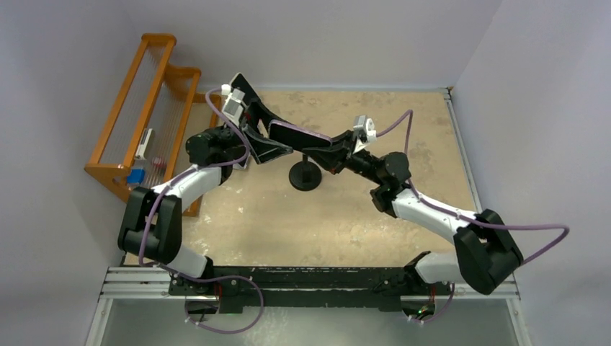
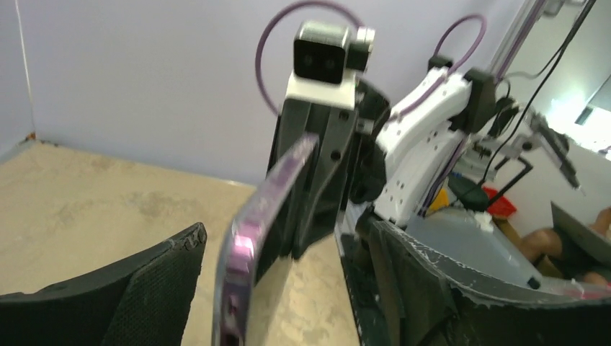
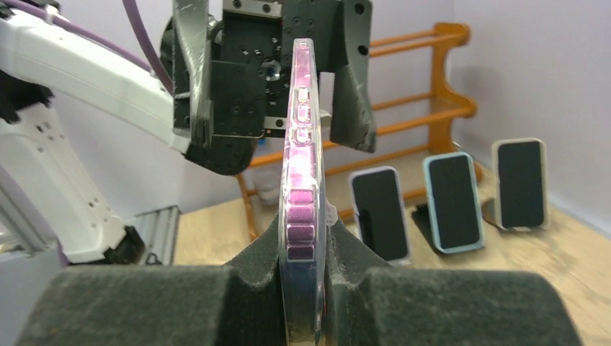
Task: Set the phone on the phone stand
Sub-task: Adjust the phone.
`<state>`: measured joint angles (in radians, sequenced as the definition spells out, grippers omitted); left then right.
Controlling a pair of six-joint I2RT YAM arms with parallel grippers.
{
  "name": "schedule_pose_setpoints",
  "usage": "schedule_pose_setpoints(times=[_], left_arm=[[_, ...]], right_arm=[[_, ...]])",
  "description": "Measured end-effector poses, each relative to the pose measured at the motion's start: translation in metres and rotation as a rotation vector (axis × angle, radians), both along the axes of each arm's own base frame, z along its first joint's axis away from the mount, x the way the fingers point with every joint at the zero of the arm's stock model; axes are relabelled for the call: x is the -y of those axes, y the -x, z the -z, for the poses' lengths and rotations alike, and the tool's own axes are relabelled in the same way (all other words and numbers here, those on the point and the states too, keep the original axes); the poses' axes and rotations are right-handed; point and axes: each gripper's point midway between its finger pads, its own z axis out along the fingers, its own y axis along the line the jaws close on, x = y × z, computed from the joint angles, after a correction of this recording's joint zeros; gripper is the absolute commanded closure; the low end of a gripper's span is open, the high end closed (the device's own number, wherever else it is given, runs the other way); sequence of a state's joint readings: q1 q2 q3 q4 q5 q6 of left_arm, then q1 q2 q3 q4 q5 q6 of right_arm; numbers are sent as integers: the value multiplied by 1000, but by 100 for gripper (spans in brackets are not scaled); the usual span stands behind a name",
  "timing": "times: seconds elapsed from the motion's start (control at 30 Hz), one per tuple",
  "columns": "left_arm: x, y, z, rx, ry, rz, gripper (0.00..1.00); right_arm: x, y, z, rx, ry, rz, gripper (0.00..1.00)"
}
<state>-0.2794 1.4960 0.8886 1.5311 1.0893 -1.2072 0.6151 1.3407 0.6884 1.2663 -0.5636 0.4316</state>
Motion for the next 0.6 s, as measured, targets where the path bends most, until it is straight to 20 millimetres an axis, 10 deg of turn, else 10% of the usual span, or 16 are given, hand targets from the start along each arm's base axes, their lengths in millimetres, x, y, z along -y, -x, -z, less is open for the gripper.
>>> schedule_pose_setpoints(times=[0.4,0.6], left_arm=[[-16,-27,122,107,-267,-274,9],[-23,-52,182,130,-377,-426,23]], right_arm=[[43,-10,45,-92,323,162,100],[64,11,89,-192,402,199,100]])
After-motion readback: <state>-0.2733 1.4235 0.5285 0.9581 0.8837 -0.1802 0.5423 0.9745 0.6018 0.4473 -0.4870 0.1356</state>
